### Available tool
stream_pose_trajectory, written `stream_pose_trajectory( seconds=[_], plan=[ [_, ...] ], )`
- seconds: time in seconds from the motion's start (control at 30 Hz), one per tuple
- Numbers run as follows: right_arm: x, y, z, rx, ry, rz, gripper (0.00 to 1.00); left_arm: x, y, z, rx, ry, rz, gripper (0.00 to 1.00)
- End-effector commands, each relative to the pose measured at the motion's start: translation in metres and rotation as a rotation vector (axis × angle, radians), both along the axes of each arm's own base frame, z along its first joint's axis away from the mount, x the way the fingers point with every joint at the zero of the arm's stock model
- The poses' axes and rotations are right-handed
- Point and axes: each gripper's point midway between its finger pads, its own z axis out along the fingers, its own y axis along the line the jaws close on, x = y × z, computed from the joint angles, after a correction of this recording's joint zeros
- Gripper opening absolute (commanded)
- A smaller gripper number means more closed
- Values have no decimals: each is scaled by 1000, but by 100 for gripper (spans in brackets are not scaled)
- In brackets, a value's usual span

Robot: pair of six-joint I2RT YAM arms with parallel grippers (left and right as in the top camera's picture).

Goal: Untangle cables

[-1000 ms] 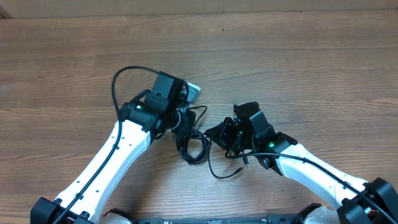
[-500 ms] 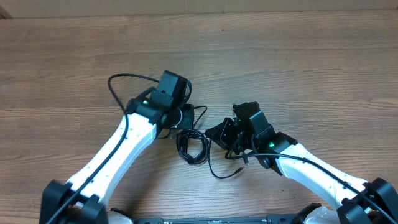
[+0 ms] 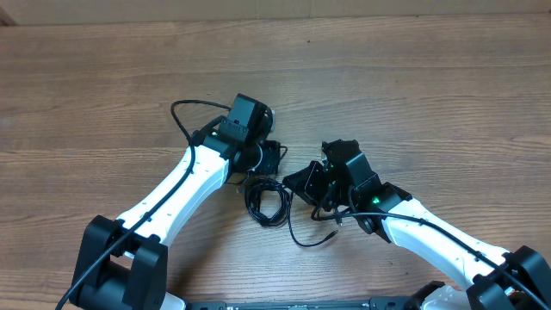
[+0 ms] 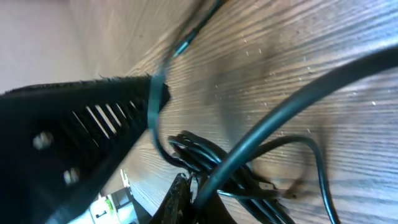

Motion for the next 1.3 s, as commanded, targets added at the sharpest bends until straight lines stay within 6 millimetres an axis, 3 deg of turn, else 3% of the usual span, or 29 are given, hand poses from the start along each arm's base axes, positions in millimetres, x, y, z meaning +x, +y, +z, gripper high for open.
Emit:
stream_pose_trajectory(
  seconds=[0.0,0.27,0.37,0.5,0.57,0.63,0.93,0.97,1.07,1.2,1.27],
  plan=[
    [4,1,3,0,-23,-5,4,-13,-23,11,-108,-11,-203,4],
    [8,-1,2,-9,-23,-33,4,-28,-16,5,-72,21,-275,4],
    [8,-2,1,-11,-22,-39,10,-29,-16,5,-70,23,-281,4],
    [9,-3,1,-15,-24,-44,41,-29,-16,5,-70,23,-281,4],
    [11,-5,0,-16,-8,-73,63,-29,-16,5,-70,23,-281,4],
    [15,-10,-4,-34,3,-119,70,-29,-16,5,-70,24,-281,4],
    [30,-26,-8,-64,19,-285,71,-31,-13,4,-58,27,-289,4],
    [31,-27,-8,-68,16,-291,71,-31,-10,3,-46,24,-298,4],
    [35,-32,-10,-90,-2,-314,72,-23,31,7,81,27,-223,4],
    [39,-33,-20,-129,-20,-305,72,-9,70,33,99,-17,-107,5],
    [37,-25,-24,-105,-5,-273,77,-1,88,50,84,-64,-32,15]
  ],
)
